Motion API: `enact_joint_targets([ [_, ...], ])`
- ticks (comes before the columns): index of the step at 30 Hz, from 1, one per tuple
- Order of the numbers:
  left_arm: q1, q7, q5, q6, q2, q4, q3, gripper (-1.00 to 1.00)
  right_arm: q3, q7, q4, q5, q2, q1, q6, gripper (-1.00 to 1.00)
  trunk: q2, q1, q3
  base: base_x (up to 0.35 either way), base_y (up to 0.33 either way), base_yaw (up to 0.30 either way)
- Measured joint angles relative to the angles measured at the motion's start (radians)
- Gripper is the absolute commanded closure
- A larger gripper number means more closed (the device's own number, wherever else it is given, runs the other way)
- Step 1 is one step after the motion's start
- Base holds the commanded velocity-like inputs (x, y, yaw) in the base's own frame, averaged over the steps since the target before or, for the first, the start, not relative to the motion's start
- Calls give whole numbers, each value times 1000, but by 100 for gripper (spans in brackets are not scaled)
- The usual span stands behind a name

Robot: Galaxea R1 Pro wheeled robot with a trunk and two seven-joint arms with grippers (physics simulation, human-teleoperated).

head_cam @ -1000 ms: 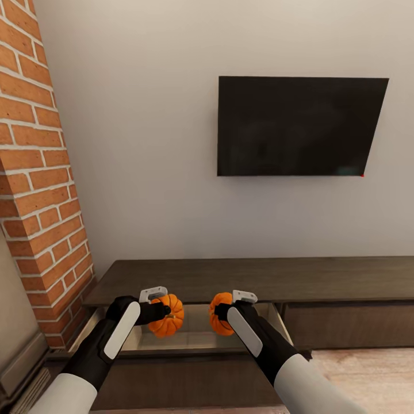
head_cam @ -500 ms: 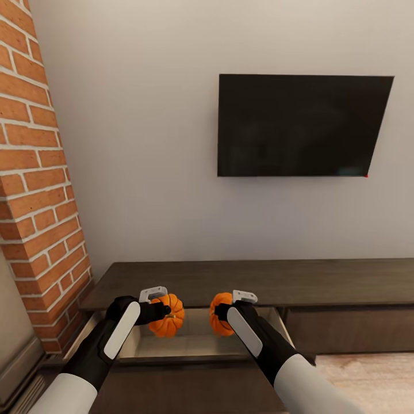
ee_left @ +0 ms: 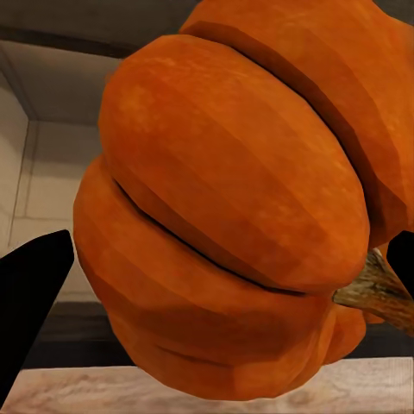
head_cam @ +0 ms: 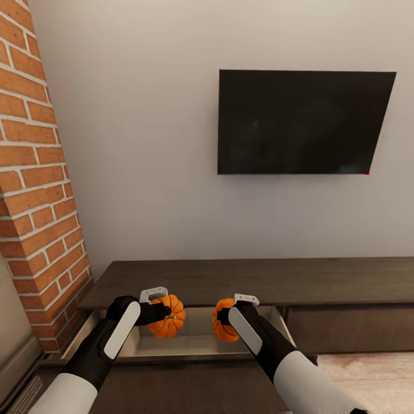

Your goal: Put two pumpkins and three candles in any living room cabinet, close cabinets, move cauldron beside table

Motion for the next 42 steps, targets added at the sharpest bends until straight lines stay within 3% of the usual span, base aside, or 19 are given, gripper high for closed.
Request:
enact_joint_targets([
  [18,1,3,-2,-15,-4,7,0,100,0,3,6,3,0,-3,-16,100,-126,69,-56,0,0,0],
  [23,1,2,-15,-59,-4,10,-2,100,1,10,6,4,0,-3,-35,100,-161,88,-72,0,0,0],
  [26,1,1,-84,-68,-8,10,-3,100,1,10,5,5,0,-3,-39,100,-161,88,-72,0,0,0],
  [30,1,2,-97,-72,-27,10,-5,100,1,11,5,6,0,-3,-40,100,-161,88,-72,0,0,0],
  [42,1,2,-103,-72,-35,10,-9,100,3,13,5,4,0,-3,-90,100,-161,88,-72,84,-35,0],
])
